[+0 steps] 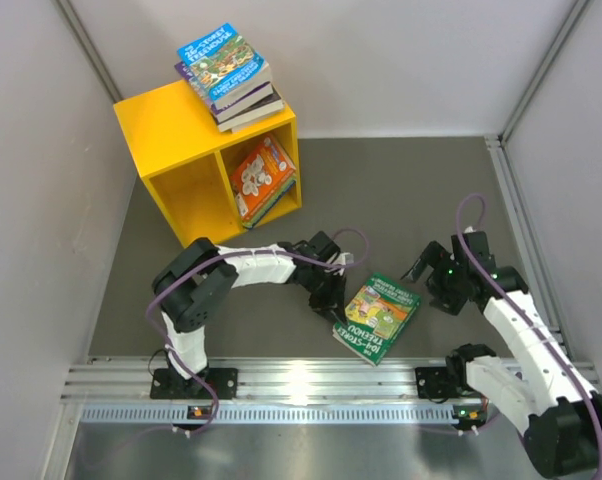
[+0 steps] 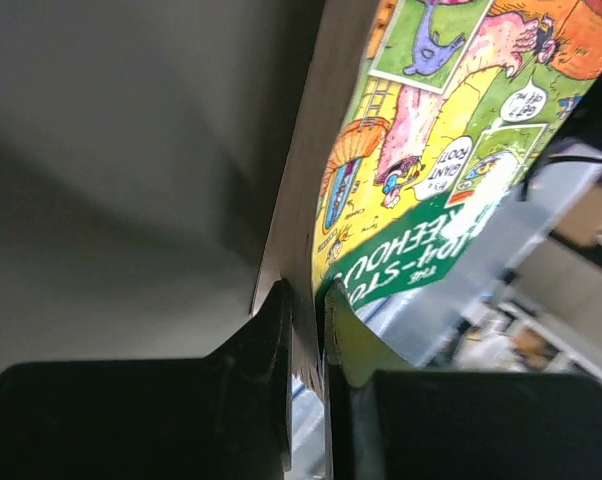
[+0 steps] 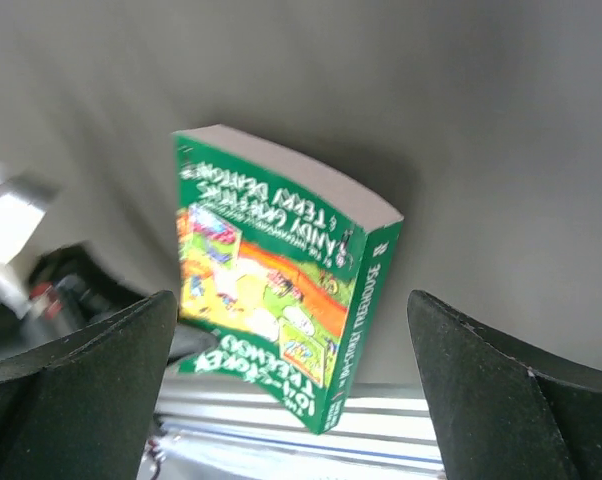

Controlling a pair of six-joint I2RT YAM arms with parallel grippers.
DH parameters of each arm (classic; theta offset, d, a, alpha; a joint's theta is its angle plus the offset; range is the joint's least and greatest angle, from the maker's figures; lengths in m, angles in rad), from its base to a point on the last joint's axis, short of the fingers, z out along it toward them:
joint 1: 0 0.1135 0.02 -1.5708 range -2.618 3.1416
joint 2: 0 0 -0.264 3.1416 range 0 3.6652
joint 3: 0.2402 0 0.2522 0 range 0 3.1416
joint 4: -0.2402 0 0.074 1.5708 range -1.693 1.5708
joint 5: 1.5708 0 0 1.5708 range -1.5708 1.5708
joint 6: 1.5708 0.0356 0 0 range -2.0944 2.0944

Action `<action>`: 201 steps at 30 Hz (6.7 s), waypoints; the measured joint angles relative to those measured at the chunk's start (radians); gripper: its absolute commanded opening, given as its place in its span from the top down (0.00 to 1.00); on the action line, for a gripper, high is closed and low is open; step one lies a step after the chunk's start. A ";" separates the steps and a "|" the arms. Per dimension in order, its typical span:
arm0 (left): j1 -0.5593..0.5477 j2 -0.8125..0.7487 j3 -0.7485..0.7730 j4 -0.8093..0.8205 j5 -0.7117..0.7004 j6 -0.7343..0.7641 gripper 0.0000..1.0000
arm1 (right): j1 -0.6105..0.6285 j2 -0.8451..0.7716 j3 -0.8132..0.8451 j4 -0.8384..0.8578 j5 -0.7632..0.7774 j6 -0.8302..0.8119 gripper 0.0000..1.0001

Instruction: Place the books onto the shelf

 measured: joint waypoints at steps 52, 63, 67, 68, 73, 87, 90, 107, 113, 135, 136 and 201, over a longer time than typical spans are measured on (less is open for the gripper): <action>0.145 -0.247 0.066 -0.101 -0.125 0.000 0.28 | 0.030 0.138 -0.049 0.424 -0.384 0.058 1.00; 0.226 -0.504 0.509 -0.570 -0.457 0.131 0.01 | 0.394 0.288 0.475 0.415 -0.133 0.060 1.00; 0.249 -0.545 0.667 -0.704 -0.636 0.171 0.01 | 0.471 0.433 0.621 0.467 -0.105 0.062 1.00; 0.249 -0.563 0.686 -0.732 -0.675 0.182 0.01 | 0.479 0.470 0.653 0.473 -0.101 0.061 1.00; 0.250 -0.698 0.712 -0.871 -0.835 0.195 0.01 | 0.497 0.690 0.832 0.501 -0.094 0.059 1.00; 0.250 -0.959 0.677 -0.951 -1.003 0.132 0.01 | 0.510 0.902 1.086 0.510 -0.092 0.059 1.00; 0.250 -0.982 0.639 -0.959 -1.019 0.127 0.01 | 0.520 0.906 1.087 0.520 -0.063 0.059 1.00; 0.250 -1.077 0.504 -0.966 -1.028 0.127 0.01 | 0.670 1.061 1.149 0.642 0.433 0.062 1.00; 0.249 -1.099 0.480 -0.966 -1.037 0.132 0.01 | 0.697 1.091 1.216 0.586 0.581 0.058 1.00; 0.245 -1.075 0.375 -0.957 -0.993 0.156 0.01 | 0.726 1.139 1.219 0.659 0.745 0.054 1.00; 0.245 -1.067 0.375 -0.957 -0.990 0.156 0.01 | 0.726 1.162 1.240 0.682 0.743 0.045 1.00; 0.245 -1.036 0.311 -0.895 -0.938 0.119 0.01 | 0.794 1.356 1.307 0.730 0.859 0.003 0.00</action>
